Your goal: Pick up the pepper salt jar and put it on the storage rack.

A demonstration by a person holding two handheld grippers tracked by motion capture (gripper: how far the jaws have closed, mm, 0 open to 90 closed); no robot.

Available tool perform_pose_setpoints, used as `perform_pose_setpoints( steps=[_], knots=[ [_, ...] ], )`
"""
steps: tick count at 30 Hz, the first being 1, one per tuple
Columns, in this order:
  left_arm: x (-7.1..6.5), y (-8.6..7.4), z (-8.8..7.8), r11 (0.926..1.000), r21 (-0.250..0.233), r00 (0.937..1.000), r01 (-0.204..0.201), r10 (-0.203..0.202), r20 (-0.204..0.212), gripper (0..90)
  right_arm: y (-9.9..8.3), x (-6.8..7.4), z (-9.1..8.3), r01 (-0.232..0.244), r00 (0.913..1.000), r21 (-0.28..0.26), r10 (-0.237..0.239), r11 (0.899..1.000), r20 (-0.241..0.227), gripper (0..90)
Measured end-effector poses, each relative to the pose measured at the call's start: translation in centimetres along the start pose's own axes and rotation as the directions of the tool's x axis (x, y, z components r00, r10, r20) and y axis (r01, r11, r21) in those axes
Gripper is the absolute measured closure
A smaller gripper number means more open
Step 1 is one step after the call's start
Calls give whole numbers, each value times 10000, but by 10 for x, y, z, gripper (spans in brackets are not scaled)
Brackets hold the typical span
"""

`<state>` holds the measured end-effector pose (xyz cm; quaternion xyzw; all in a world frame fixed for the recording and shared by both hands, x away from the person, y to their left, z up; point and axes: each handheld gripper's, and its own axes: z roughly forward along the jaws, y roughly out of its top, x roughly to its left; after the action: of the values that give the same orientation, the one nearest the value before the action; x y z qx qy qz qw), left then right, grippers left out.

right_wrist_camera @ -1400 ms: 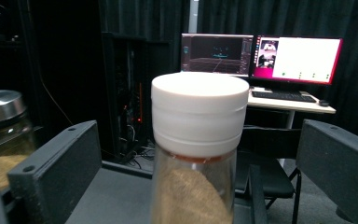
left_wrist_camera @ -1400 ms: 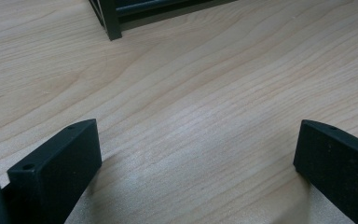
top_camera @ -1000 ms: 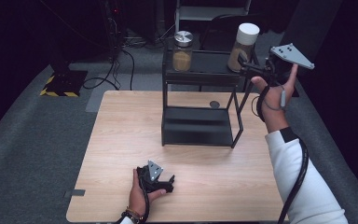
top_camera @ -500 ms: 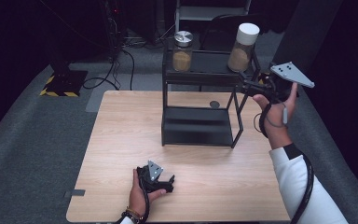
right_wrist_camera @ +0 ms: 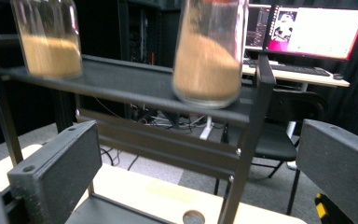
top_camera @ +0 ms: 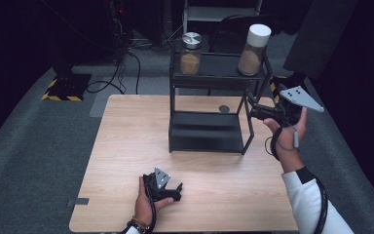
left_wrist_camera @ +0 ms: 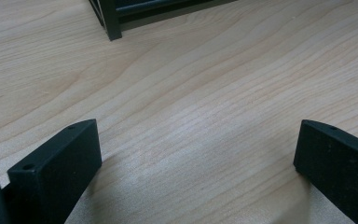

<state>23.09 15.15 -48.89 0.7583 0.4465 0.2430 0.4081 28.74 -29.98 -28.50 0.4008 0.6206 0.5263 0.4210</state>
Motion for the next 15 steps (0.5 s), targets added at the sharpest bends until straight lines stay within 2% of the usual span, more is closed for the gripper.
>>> perform_pose_setpoints(
  steps=[5,11,15],
  knots=[
    [0,0,0,10000,1,10000,-2,2,1,5,-19,1,-6,61,10000,296,-63,9995,56,0],
    [0,0,0,10000,4,10000,-7,7,1,5,-40,0,-14,-46,9999,700,53,9975,-104,0],
    [0,0,0,10000,0,10000,-4,4,0,5,-52,2,-20,50,9999,911,-35,9958,-169,0]
  ],
)
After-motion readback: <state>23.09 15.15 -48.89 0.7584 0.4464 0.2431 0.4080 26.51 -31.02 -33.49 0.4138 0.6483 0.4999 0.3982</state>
